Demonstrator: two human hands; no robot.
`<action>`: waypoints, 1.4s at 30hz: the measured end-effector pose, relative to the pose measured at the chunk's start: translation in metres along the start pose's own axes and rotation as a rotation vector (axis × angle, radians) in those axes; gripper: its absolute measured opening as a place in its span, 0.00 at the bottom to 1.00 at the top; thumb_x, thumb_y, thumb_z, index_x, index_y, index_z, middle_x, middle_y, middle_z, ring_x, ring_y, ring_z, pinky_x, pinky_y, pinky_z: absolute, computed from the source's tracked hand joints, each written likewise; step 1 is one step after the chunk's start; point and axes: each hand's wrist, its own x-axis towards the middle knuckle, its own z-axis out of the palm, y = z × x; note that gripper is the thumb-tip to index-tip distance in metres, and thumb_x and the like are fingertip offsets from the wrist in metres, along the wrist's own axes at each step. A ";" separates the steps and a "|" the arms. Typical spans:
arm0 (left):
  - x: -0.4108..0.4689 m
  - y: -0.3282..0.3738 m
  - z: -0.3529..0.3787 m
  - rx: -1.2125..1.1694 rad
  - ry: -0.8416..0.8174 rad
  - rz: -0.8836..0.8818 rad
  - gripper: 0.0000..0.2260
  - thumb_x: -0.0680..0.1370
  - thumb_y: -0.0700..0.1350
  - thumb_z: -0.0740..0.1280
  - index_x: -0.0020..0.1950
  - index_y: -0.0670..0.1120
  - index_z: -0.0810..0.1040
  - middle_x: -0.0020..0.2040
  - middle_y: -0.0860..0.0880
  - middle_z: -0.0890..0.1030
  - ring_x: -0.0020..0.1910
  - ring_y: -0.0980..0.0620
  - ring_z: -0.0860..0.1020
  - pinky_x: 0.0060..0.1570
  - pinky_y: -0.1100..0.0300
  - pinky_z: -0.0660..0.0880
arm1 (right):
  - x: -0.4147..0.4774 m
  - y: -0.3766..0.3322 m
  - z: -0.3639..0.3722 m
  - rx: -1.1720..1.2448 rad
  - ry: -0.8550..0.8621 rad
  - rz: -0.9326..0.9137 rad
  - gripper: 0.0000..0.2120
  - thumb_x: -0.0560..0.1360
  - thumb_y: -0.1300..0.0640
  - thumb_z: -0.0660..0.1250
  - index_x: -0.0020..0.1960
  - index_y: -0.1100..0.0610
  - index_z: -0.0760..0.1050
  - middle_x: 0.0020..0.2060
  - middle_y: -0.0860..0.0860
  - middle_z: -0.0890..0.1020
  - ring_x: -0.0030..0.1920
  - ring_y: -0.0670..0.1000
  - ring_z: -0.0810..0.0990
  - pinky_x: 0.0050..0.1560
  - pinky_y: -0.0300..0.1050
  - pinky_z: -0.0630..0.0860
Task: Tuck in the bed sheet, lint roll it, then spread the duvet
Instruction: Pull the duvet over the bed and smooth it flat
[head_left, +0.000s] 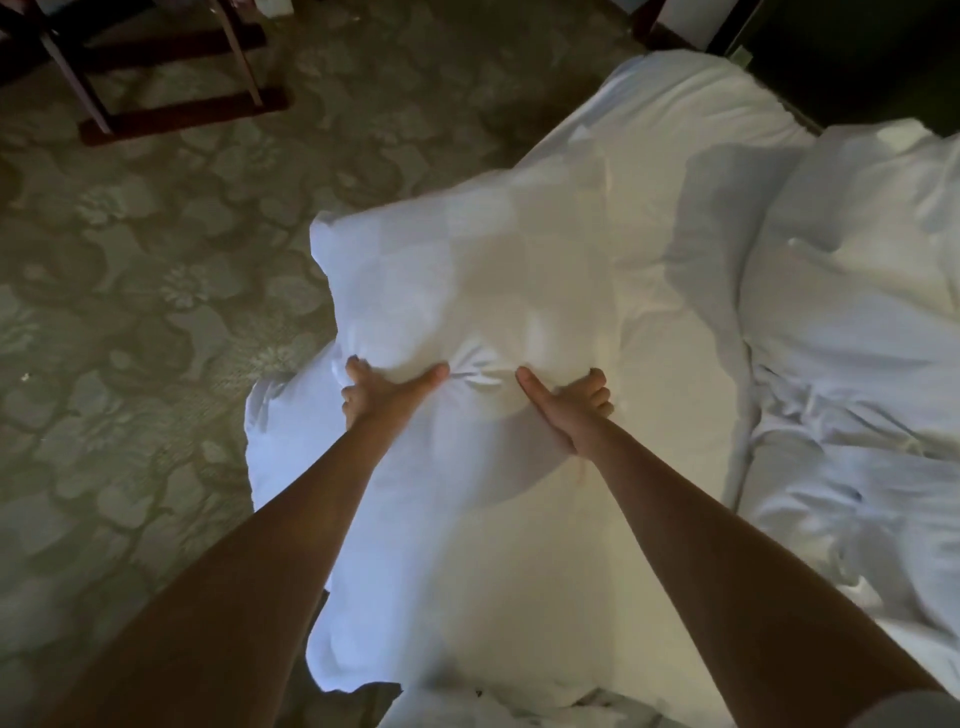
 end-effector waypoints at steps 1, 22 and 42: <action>-0.001 -0.002 0.003 -0.010 0.021 -0.006 0.50 0.61 0.65 0.75 0.73 0.48 0.52 0.69 0.41 0.65 0.69 0.40 0.64 0.66 0.45 0.65 | -0.002 0.002 0.004 0.020 0.037 -0.006 0.52 0.63 0.33 0.71 0.73 0.58 0.51 0.70 0.55 0.61 0.72 0.57 0.58 0.71 0.52 0.55; -0.119 0.043 0.005 -0.061 0.061 0.538 0.25 0.68 0.57 0.73 0.53 0.49 0.62 0.50 0.54 0.74 0.47 0.50 0.72 0.47 0.56 0.70 | -0.059 0.031 -0.099 0.246 0.383 -0.243 0.20 0.75 0.41 0.63 0.32 0.53 0.64 0.32 0.49 0.73 0.39 0.55 0.74 0.40 0.44 0.64; -0.537 0.079 0.157 0.007 -0.300 1.266 0.29 0.68 0.59 0.73 0.51 0.45 0.60 0.54 0.46 0.74 0.56 0.43 0.74 0.47 0.57 0.67 | -0.279 0.321 -0.408 0.880 0.940 -0.123 0.23 0.71 0.38 0.65 0.47 0.59 0.76 0.42 0.52 0.81 0.43 0.54 0.80 0.51 0.53 0.78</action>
